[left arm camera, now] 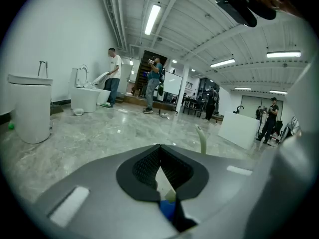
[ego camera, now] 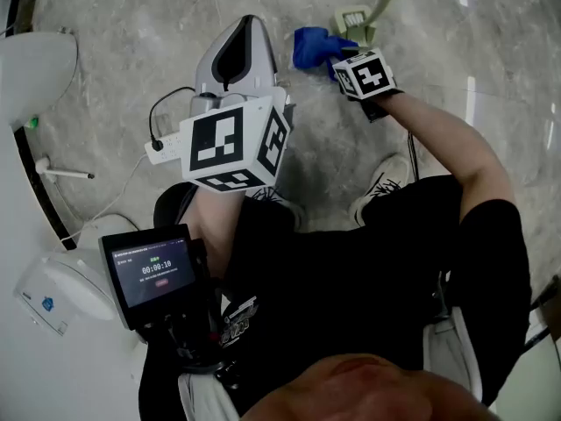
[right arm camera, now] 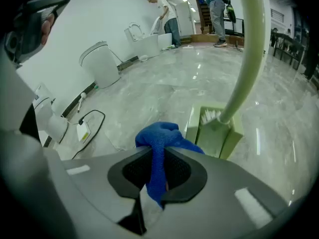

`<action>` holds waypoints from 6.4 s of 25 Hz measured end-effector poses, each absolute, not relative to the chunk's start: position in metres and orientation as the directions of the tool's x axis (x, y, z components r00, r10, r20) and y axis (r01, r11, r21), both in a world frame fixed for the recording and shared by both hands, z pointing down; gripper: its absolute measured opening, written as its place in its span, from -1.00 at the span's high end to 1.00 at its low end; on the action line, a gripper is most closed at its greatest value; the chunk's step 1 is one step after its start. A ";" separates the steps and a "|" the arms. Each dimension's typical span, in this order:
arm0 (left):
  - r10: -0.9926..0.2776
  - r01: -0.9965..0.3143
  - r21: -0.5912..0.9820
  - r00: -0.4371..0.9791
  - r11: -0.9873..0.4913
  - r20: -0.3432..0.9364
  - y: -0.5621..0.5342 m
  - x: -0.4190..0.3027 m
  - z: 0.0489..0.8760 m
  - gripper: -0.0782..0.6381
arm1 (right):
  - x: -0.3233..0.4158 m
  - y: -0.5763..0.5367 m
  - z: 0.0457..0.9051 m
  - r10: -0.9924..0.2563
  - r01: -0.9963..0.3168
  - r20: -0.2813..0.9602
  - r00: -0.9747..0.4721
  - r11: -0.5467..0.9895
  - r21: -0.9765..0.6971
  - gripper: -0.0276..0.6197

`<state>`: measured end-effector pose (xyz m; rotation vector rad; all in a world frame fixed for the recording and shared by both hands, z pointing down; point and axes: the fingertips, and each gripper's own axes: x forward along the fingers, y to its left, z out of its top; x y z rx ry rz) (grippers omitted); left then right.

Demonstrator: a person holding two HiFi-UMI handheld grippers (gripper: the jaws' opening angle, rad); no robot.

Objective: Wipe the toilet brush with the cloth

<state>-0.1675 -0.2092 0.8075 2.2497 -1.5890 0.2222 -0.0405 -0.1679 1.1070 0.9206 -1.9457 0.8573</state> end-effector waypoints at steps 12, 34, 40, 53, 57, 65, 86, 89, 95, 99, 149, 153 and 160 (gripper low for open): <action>-0.875 -0.936 0.197 0.345 -0.292 0.341 -0.219 -0.169 0.804 0.78 | -0.049 -0.189 1.089 -0.326 -0.828 0.819 -0.473 0.482 -0.286 0.75; -0.865 -0.924 0.194 0.377 -0.329 0.332 -0.218 -0.162 0.799 0.78 | -0.001 -0.135 0.947 -0.297 -0.572 0.663 -0.687 0.784 -0.241 0.74; -0.862 -0.920 0.186 0.389 -0.345 0.325 -0.218 -0.157 0.799 0.78 | 0.087 -0.117 0.994 -0.317 -0.729 0.798 -0.513 0.651 -0.211 0.74; -0.858 -0.925 0.163 0.380 -0.344 0.345 -0.222 -0.158 0.806 0.78 | 0.115 -0.241 1.072 -0.467 -0.950 0.839 -0.281 0.261 -0.173 0.74; -0.860 -0.928 0.135 0.373 -0.348 0.349 -0.221 -0.159 0.809 0.78 | 0.088 -0.258 1.049 -0.526 -0.933 0.780 -0.338 0.299 -0.203 0.74; -0.852 -0.919 0.170 0.393 -0.355 0.347 -0.220 -0.156 0.807 0.78 | 0.071 -0.258 0.974 -0.615 -0.896 0.653 -0.443 0.304 -0.322 0.74; -0.854 -0.917 0.156 0.399 -0.367 0.334 -0.222 -0.152 0.803 0.78 | 0.082 -0.171 0.958 -0.518 -0.828 0.702 -0.489 0.530 -0.185 0.74; -0.850 -0.918 0.152 0.396 -0.366 0.346 -0.222 -0.152 0.808 0.78 | 0.060 -0.150 0.994 -0.401 -0.784 0.762 -0.507 0.582 -0.215 0.74; -0.849 -0.921 0.148 0.390 -0.361 0.357 -0.224 -0.152 0.812 0.78 | 0.023 -0.147 0.991 -0.290 -0.687 0.771 -0.567 0.683 -0.248 0.74; -0.848 -0.920 0.152 0.392 -0.361 0.358 -0.224 -0.152 0.813 0.78 | 0.019 -0.172 0.965 -0.336 -0.716 0.732 -0.593 0.636 -0.288 0.74; -0.836 -0.912 0.154 0.410 -0.380 0.365 -0.224 -0.146 0.813 0.78 | 0.051 -0.311 0.985 -0.573 -0.871 0.683 -0.452 0.450 -0.200 0.74; -0.837 -0.912 0.157 0.411 -0.380 0.360 -0.223 -0.146 0.812 0.78 | 0.040 -0.306 0.967 -0.565 -0.838 0.644 -0.516 0.489 -0.243 0.74; -0.836 -0.908 0.159 0.419 -0.388 0.354 -0.224 -0.143 0.812 0.78 | 0.033 -0.296 0.906 -0.590 -0.794 0.555 -0.586 0.556 -0.248 0.74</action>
